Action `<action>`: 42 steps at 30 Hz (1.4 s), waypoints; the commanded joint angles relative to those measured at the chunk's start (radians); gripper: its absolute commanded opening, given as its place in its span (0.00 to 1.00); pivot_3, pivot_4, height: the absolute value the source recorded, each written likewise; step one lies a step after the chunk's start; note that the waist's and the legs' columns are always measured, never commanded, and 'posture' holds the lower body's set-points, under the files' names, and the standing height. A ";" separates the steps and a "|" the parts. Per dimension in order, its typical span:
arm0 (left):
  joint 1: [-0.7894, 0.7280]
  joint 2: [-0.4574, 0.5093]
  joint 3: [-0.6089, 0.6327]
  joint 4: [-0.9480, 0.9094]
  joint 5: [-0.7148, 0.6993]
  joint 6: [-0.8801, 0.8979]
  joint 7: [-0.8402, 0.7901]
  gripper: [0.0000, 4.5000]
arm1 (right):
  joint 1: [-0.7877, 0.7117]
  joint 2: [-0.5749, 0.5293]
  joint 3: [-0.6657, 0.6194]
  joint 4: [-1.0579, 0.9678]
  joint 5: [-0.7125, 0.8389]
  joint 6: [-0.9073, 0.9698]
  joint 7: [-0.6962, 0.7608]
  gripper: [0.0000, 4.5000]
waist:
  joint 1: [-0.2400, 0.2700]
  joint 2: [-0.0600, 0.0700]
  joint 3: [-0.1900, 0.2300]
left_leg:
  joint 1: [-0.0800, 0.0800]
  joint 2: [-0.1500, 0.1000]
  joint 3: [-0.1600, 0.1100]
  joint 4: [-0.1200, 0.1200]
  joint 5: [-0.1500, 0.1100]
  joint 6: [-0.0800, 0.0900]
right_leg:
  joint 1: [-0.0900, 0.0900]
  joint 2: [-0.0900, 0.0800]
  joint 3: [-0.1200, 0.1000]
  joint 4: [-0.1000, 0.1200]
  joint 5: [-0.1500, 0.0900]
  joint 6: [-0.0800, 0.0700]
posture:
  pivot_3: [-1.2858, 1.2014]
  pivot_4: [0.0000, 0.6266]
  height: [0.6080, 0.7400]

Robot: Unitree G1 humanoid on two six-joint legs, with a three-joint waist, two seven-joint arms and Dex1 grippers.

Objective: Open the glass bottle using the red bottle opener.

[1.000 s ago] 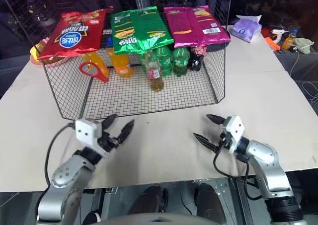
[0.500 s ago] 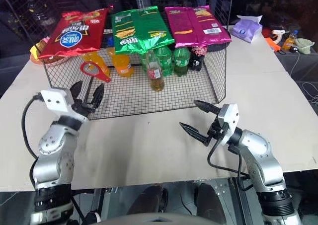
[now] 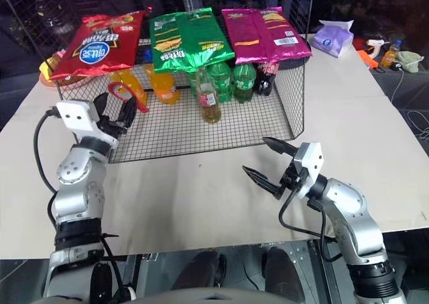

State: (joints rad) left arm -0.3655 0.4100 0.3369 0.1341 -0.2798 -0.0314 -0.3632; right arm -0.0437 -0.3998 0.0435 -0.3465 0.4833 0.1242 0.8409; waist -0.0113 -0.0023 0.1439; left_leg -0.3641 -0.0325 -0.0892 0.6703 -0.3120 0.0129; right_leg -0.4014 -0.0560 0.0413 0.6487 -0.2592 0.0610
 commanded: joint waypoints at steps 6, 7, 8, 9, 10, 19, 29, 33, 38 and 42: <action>-0.043 0.004 -0.028 0.034 0.025 -0.055 0.002 0.80 | -0.004 0.009 0.005 -0.039 -0.008 -0.022 -0.012 0.99 | -0.001 0.000 0.000 | 0.000 0.000 0.000 0.000 0.000 0.000 | -0.001 0.000 0.000 0.001 0.000 0.000 | 0.52 0.24 1.00; -0.045 0.004 -0.029 0.039 0.026 -0.058 0.005 0.80 | -0.004 0.009 0.006 -0.038 -0.009 -0.023 -0.013 0.99 | -0.001 0.000 0.000 | 0.000 0.000 0.000 0.000 0.000 0.000 | -0.001 0.000 0.000 0.001 0.000 0.000 | 0.52 0.24 1.00; -0.047 0.004 -0.028 0.043 0.027 -0.059 0.007 0.80 | -0.003 0.009 0.006 -0.038 -0.010 -0.024 -0.013 0.99 | -0.001 0.000 0.000 | 0.000 0.000 0.000 0.000 0.000 0.000 | -0.001 0.000 0.001 0.001 0.000 0.000 | 0.52 0.24 1.00; -0.047 0.004 -0.028 0.045 0.028 -0.062 0.009 0.80 | -0.002 0.009 0.008 -0.037 -0.013 -0.026 -0.014 0.99 | -0.001 0.000 0.000 | 0.000 0.000 0.000 0.000 0.000 0.000 | -0.001 0.000 0.001 0.002 0.000 0.000 | 0.52 0.24 1.00; -0.048 0.004 -0.027 0.047 0.028 -0.065 0.009 0.80 | -0.001 0.009 0.009 -0.037 -0.015 -0.027 -0.015 0.99 | -0.001 0.000 0.000 | 0.000 0.000 0.000 0.000 0.000 0.000 | -0.001 0.000 0.001 0.002 0.000 0.000 | 0.52 0.24 1.00; -0.053 -0.008 -0.016 0.041 -0.006 -0.071 0.005 0.80 | 0.004 0.006 0.013 -0.035 -0.024 -0.034 -0.021 0.99 | -0.001 0.000 0.000 | 0.000 0.000 0.001 0.002 0.000 0.000 | -0.002 0.000 0.002 0.005 0.000 0.000 | 0.52 0.24 1.00; -0.059 -0.001 -0.021 0.044 0.013 -0.086 0.025 0.80 | 0.009 0.004 0.013 -0.040 -0.024 -0.024 -0.024 0.99 | -0.001 0.000 0.000 | 0.000 0.000 0.002 0.003 0.000 0.000 | -0.003 0.000 0.002 0.007 0.000 0.000 | 0.52 0.24 1.00; -0.031 0.000 -0.024 0.015 0.042 -0.097 0.051 0.80 | 0.013 0.000 0.012 -0.038 -0.030 -0.026 -0.025 0.99 | -0.001 0.000 0.000 | 0.000 0.000 0.002 0.003 0.000 0.000 | -0.003 0.001 0.002 0.007 0.000 0.000 | 0.52 0.24 1.00; 0.003 -0.003 -0.031 -0.036 0.092 -0.115 0.097 0.80 | 0.012 0.000 0.012 -0.035 -0.034 -0.025 -0.028 0.99 | -0.001 -0.001 0.000 | 0.000 0.000 0.002 0.003 0.000 0.000 | -0.003 0.001 0.003 0.007 0.000 0.000 | 0.52 0.24 1.00; 0.015 -0.012 -0.026 -0.057 0.117 -0.114 0.138 0.80 | 0.010 0.000 0.014 -0.035 -0.035 -0.023 -0.029 0.99 | 0.000 -0.001 0.000 | 0.000 0.000 0.002 0.003 0.000 0.000 | -0.003 0.000 0.003 0.008 0.000 0.000 | 0.52 0.24 1.00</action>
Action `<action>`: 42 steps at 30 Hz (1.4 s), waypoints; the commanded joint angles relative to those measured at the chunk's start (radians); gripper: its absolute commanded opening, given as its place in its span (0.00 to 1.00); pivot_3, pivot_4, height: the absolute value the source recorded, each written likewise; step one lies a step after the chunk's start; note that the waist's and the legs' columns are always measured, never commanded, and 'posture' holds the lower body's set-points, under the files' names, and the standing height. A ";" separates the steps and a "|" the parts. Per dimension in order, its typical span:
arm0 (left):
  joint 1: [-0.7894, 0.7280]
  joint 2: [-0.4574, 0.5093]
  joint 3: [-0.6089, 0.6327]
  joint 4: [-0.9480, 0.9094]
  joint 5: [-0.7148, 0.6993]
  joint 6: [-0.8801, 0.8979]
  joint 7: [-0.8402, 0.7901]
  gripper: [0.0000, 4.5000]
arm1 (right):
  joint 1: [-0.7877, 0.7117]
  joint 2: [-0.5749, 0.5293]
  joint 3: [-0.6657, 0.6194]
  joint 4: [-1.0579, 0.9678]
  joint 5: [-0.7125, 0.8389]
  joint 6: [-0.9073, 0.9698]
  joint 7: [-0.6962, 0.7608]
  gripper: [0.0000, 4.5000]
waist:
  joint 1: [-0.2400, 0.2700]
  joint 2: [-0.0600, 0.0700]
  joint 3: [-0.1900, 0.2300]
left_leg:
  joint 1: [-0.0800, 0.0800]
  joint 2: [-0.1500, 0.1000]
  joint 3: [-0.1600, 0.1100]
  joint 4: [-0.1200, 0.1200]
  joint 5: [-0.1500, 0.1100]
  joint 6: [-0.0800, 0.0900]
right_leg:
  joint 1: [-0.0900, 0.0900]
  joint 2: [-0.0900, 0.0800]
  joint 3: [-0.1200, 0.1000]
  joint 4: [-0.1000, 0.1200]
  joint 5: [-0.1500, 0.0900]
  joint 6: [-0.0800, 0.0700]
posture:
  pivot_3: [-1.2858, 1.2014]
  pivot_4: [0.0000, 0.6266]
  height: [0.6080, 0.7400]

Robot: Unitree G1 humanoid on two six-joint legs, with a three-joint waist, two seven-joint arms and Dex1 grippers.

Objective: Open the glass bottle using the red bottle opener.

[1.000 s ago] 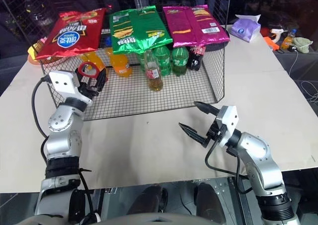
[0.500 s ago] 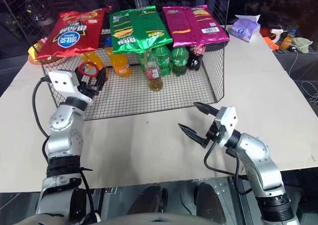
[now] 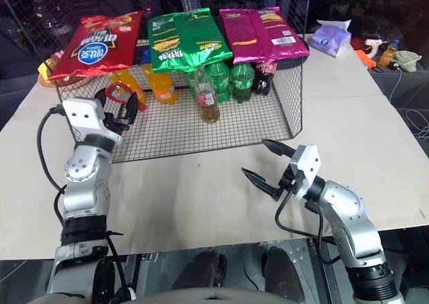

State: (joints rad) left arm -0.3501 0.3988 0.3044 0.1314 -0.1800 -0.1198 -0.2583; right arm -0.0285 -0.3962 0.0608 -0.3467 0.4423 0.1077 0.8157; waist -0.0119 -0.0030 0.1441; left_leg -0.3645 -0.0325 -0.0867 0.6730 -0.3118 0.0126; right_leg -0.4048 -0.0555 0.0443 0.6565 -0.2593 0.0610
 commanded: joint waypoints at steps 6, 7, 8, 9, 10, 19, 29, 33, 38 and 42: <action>-0.031 0.002 -0.009 -0.022 0.023 -0.019 0.033 0.80 | -0.012 -0.002 0.002 -0.035 0.004 0.000 -0.005 0.99 | 0.001 0.000 0.000 | 0.000 0.000 0.000 0.000 0.000 0.000 | 0.000 0.000 0.000 0.000 0.000 0.000 | 0.52 0.24 1.00; -0.035 0.002 -0.012 -0.016 0.023 -0.019 0.031 0.80 | -0.012 -0.003 0.002 -0.035 0.004 0.000 -0.004 0.99 | 0.001 0.000 0.000 | 0.000 0.000 0.000 0.000 0.000 0.000 | 0.000 0.000 0.000 0.000 0.000 0.000 | 0.52 0.24 1.00; -0.040 0.003 -0.017 -0.008 0.024 -0.017 0.027 0.80 | -0.012 -0.003 0.002 -0.034 0.004 0.001 -0.004 0.99 | 0.001 0.000 0.000 | 0.000 0.000 0.000 0.000 0.000 0.000 | 0.000 0.000 0.000 0.000 0.000 0.000 | 0.52 0.24 1.00; -0.045 0.004 -0.021 -0.002 0.027 -0.020 0.023 0.80 | -0.013 -0.004 0.002 -0.035 0.003 0.001 -0.004 0.99 | 0.001 0.000 0.000 | 0.000 0.000 0.000 0.000 0.000 0.000 | 0.000 0.000 0.000 0.000 0.000 0.000 | 0.52 0.24 1.00; -0.049 0.005 -0.026 0.004 0.030 -0.022 0.021 0.80 | -0.013 -0.004 0.002 -0.035 0.003 0.002 -0.005 0.99 | 0.001 0.000 0.000 | 0.000 0.000 0.000 0.000 0.000 0.000 | 0.000 0.000 0.000 0.000 0.000 0.000 | 0.52 0.24 1.00; -0.088 0.006 -0.032 0.054 0.046 -0.024 0.044 0.80 | -0.008 -0.003 0.003 -0.039 -0.004 0.000 -0.015 0.99 | 0.000 0.000 0.000 | 0.000 0.000 0.001 0.000 0.000 0.000 | -0.001 0.000 0.001 0.002 0.000 0.000 | 0.52 0.24 1.00; -0.120 -0.010 -0.027 0.097 -0.009 -0.026 0.005 0.80 | -0.003 -0.002 0.007 -0.042 -0.011 -0.002 -0.023 0.99 | 0.000 -0.001 0.000 | -0.001 0.000 0.001 0.001 0.000 0.000 | -0.002 0.000 0.000 0.002 0.000 0.000 | 0.52 0.24 1.00; -0.122 -0.004 -0.029 0.103 -0.004 -0.029 0.003 0.80 | -0.002 -0.003 0.009 -0.041 -0.013 -0.002 -0.025 0.99 | 0.000 -0.001 0.000 | -0.001 0.000 0.001 0.001 0.000 0.000 | -0.002 0.000 0.001 0.002 0.000 0.000 | 0.52 0.24 1.00; -0.123 -0.002 -0.031 0.106 0.010 -0.036 0.012 0.80 | -0.006 0.000 0.012 -0.037 -0.018 -0.005 -0.026 0.99 | 0.000 -0.001 0.000 | -0.001 0.000 0.001 0.001 0.000 0.000 | -0.002 0.000 0.001 0.002 0.000 0.000 | 0.52 0.24 1.00; -0.121 0.004 -0.028 0.104 0.036 -0.050 0.038 0.80 | -0.008 0.003 0.013 -0.031 -0.021 -0.008 -0.025 0.99 | 0.000 -0.001 0.000 | -0.001 0.000 0.001 0.001 0.000 0.000 | -0.002 0.000 0.001 0.002 0.000 0.000 | 0.52 0.24 1.00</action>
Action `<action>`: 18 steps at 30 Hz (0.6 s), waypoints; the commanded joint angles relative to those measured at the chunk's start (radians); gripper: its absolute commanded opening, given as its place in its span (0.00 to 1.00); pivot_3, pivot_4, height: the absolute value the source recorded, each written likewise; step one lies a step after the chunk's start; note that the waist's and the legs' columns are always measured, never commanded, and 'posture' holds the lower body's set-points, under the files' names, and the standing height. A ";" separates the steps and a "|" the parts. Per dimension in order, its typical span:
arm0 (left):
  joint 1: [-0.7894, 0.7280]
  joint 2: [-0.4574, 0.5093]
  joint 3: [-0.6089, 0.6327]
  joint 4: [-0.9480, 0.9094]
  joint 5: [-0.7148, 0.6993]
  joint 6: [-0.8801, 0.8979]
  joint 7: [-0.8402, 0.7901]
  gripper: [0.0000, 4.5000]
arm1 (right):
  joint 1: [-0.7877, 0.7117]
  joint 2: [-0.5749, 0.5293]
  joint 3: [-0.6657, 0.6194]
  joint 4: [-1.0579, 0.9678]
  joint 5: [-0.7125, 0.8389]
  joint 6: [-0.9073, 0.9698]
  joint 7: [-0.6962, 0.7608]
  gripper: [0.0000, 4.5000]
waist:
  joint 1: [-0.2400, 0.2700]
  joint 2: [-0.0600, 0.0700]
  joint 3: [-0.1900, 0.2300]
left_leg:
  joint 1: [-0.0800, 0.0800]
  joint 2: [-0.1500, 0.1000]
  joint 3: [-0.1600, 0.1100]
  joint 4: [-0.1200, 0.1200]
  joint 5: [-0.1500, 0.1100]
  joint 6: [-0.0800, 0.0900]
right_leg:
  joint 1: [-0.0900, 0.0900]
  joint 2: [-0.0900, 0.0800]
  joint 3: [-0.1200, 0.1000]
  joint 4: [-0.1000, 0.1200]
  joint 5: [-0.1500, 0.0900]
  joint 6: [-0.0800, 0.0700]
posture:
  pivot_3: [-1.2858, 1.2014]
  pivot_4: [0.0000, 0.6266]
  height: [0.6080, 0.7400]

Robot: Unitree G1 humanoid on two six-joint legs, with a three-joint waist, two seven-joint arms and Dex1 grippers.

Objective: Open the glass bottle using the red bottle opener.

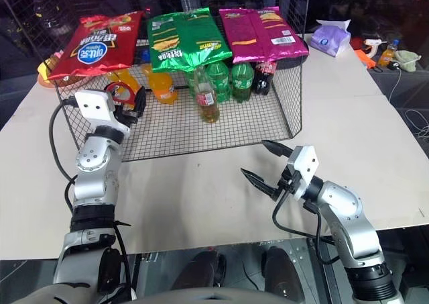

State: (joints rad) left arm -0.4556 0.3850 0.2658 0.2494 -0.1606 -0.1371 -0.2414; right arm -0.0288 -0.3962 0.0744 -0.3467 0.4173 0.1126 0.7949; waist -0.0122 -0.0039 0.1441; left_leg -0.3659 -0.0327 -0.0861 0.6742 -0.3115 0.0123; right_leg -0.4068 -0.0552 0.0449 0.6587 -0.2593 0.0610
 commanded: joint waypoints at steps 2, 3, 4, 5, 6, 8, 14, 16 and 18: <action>-0.015 0.022 0.014 -0.015 0.029 -0.038 0.035 0.80 | -0.009 0.004 -0.001 -0.028 0.003 -0.015 -0.004 0.99 | 0.000 0.000 0.000 | 0.000 0.000 0.000 0.000 0.000 0.000 | 0.000 0.000 0.000 0.000 0.000 0.000 | 0.52 0.24 1.00; -0.015 0.023 0.016 -0.015 0.034 -0.040 0.041 0.80 | -0.009 0.004 -0.002 -0.026 0.002 -0.016 -0.004 0.99 | 0.000 0.000 0.000 | 0.000 0.000 0.000 0.000 0.000 0.000 | 0.000 0.000 0.000 0.000 0.000 0.000 | 0.52 0.24 1.00; -0.014 0.024 0.018 -0.014 0.037 -0.040 0.047 0.80 | -0.010 0.005 -0.002 -0.024 0.000 -0.018 -0.003 0.99 | 0.000 0.000 0.000 | 0.000 0.000 0.000 0.000 0.000 0.000 | 0.000 0.000 0.000 0.000 0.000 0.000 | 0.52 0.24 1.00; -0.012 0.026 0.019 -0.014 0.039 -0.041 0.051 0.80 | -0.009 0.006 -0.001 -0.023 -0.001 -0.019 -0.003 0.99 | 0.000 0.000 0.000 | 0.000 0.000 0.000 0.000 0.000 0.000 | 0.000 0.000 0.000 0.000 0.000 0.000 | 0.52 0.24 1.00; -0.011 0.027 0.019 -0.014 0.039 -0.041 0.053 0.80 | -0.009 0.007 -0.001 -0.023 -0.002 -0.019 -0.004 0.99 | 0.000 0.000 0.000 | 0.000 0.000 0.000 0.000 0.000 0.000 | 0.000 0.000 0.000 0.000 0.000 0.000 | 0.52 0.24 1.00; -0.010 0.028 0.018 -0.012 0.039 -0.041 0.055 0.80 | -0.010 0.009 0.000 -0.023 -0.003 -0.019 -0.004 0.99 | 0.000 0.000 0.000 | 0.000 0.000 0.000 0.000 0.000 0.000 | 0.000 0.000 0.000 0.000 0.000 0.000 | 0.52 0.24 1.00; -0.008 0.029 0.010 -0.013 0.045 -0.040 0.056 0.80 | -0.006 0.011 -0.002 -0.026 -0.007 -0.020 -0.004 0.99 | 0.000 0.000 0.000 | 0.000 0.000 0.000 0.000 0.000 0.000 | 0.000 0.000 0.000 0.000 0.000 0.000 | 0.52 0.24 1.00; -0.008 0.028 0.009 -0.012 0.046 -0.040 0.055 0.80 | -0.005 0.011 -0.002 -0.028 -0.008 -0.019 -0.005 0.99 | 0.000 0.000 0.000 | 0.000 0.000 0.000 0.000 0.000 0.000 | 0.000 0.000 0.000 0.000 0.000 0.000 | 0.52 0.24 1.00; -0.008 0.028 0.008 -0.011 0.046 -0.039 0.055 0.80 | -0.004 0.011 -0.002 -0.029 -0.007 -0.018 -0.005 0.99 | 0.000 0.000 0.000 | 0.000 0.000 0.000 0.000 0.000 0.000 | 0.000 0.000 0.000 0.000 0.000 0.000 | 0.52 0.24 1.00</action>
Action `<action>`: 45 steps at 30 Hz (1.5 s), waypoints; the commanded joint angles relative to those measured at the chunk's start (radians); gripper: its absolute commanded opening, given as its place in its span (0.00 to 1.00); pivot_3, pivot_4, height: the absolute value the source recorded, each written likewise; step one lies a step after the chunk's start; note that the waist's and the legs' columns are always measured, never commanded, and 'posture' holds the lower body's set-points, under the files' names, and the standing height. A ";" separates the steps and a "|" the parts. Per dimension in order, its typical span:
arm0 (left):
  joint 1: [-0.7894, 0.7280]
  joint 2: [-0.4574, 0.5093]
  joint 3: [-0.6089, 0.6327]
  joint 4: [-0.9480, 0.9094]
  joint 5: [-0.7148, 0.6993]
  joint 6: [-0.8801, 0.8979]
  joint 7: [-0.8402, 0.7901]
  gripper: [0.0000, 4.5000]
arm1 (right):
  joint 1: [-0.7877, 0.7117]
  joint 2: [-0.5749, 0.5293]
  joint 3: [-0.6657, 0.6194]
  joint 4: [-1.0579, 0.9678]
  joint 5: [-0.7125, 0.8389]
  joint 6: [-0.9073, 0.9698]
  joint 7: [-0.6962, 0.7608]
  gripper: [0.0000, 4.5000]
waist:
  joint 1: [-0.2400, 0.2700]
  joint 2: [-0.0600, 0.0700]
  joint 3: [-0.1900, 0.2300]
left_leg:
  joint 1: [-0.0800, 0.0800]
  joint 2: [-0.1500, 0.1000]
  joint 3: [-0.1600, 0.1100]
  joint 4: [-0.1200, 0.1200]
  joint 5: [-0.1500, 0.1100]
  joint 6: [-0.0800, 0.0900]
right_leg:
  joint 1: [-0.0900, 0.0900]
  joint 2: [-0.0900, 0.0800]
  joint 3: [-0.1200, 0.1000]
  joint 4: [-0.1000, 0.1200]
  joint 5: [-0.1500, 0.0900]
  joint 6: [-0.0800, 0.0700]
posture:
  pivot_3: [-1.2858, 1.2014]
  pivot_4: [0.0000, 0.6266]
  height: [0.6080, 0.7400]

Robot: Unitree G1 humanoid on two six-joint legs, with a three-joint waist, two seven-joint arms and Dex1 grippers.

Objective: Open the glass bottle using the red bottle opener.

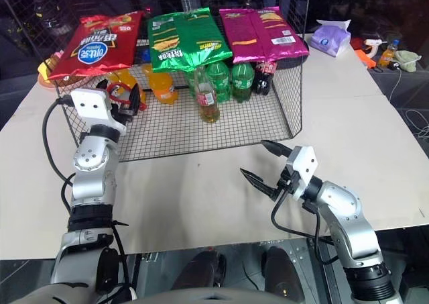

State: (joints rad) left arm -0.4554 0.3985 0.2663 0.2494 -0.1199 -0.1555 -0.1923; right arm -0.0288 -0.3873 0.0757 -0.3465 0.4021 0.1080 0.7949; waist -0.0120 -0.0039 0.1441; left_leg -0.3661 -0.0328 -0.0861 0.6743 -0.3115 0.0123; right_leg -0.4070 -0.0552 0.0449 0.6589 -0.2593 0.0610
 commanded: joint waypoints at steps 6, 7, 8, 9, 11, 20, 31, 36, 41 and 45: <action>-0.006 0.015 0.008 -0.008 0.002 -0.015 0.000 0.80 | -0.004 0.004 -0.001 -0.028 0.006 -0.014 -0.006 0.99 | 0.000 0.000 0.000 | 0.000 0.000 0.000 0.000 0.000 0.000 | 0.000 0.000 0.000 0.000 0.000 0.000 | 0.52 0.24 1.00; -0.005 0.015 0.007 -0.007 0.001 -0.014 -0.002 0.74 | -0.004 0.005 0.000 -0.028 0.006 -0.014 -0.007 1.00 | 0.000 0.000 0.000 | 0.000 0.000 0.000 0.000 0.000 0.000 | 0.000 0.000 0.000 0.000 0.000 0.000 | 0.52 0.24 1.00; -0.005 0.015 0.007 -0.005 0.000 -0.013 -0.002 0.68 | -0.004 0.005 0.000 -0.028 0.005 -0.014 -0.008 1.00 | 0.000 0.000 0.000 | 0.000 0.000 0.000 0.000 0.000 0.000 | 0.000 0.000 0.000 0.000 0.000 0.000 | 0.52 0.24 1.00; -0.005 0.014 0.006 -0.002 0.001 -0.014 -0.003 0.63 | -0.005 0.006 0.001 -0.028 0.005 -0.015 -0.008 1.00 | 0.000 0.000 0.000 | 0.000 0.000 0.000 0.000 0.000 0.000 | 0.000 0.000 0.000 0.000 0.000 0.000 | 0.52 0.24 1.00; -0.004 0.015 0.004 0.001 0.004 -0.011 -0.001 0.46 | -0.004 0.007 0.001 -0.028 0.005 -0.016 -0.009 1.00 | 0.000 0.000 0.000 | 0.000 0.000 0.000 0.000 0.000 0.000 | 0.000 0.000 0.000 0.000 0.000 0.000 | 0.52 0.24 1.00; -0.004 0.012 0.002 0.007 0.006 -0.007 0.004 0.46 | -0.004 0.004 -0.002 -0.025 0.005 -0.018 -0.010 1.00 | 0.000 0.000 0.000 | 0.000 0.000 0.000 0.000 0.000 0.000 | 0.000 0.000 0.000 0.000 0.000 0.000 | 0.52 0.24 1.00; 0.006 0.005 0.006 -0.011 -0.012 -0.009 -0.006 0.46 | -0.009 0.006 0.001 -0.021 0.003 -0.018 -0.009 1.00 | 0.000 0.000 0.000 | 0.000 0.000 0.000 0.000 0.000 0.000 | 0.000 0.000 0.000 0.000 0.000 0.000 | 0.52 0.24 1.00; -0.003 -0.005 0.018 -0.037 -0.047 -0.024 -0.019 0.46 | -0.008 0.006 0.001 -0.020 0.000 -0.018 -0.010 1.00 | 0.000 0.000 0.000 | 0.000 0.000 0.000 0.000 0.000 0.000 | 0.000 0.000 0.000 0.000 0.000 0.000 | 0.52 0.24 1.00; -0.011 -0.008 0.020 -0.028 -0.067 -0.023 -0.028 0.20 | -0.008 0.008 0.004 -0.017 -0.002 -0.021 -0.012 1.00 | 0.000 0.000 0.000 | 0.000 0.000 0.000 0.000 0.000 0.000 | 0.000 0.000 0.000 0.000 0.000 0.000 | 0.52 0.24 1.00; -0.011 -0.017 0.027 -0.029 -0.116 -0.001 -0.056 0.01 | -0.008 0.009 0.003 -0.017 -0.003 -0.022 -0.015 1.00 | -0.002 0.000 0.000 | 0.000 0.000 0.000 0.000 0.000 0.000 | 0.000 0.000 0.000 0.000 0.000 0.000 | 0.52 0.24 1.00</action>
State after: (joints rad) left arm -0.4564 0.3801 0.2699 0.2572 -0.2044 -0.1556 -0.2339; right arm -0.0288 -0.3822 0.0791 -0.3437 0.3959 0.1059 0.7803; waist -0.0136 -0.0042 0.1440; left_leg -0.3663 -0.0327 -0.0858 0.6748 -0.3115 0.0123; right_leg -0.4073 -0.0552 0.0452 0.6594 -0.2593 0.0610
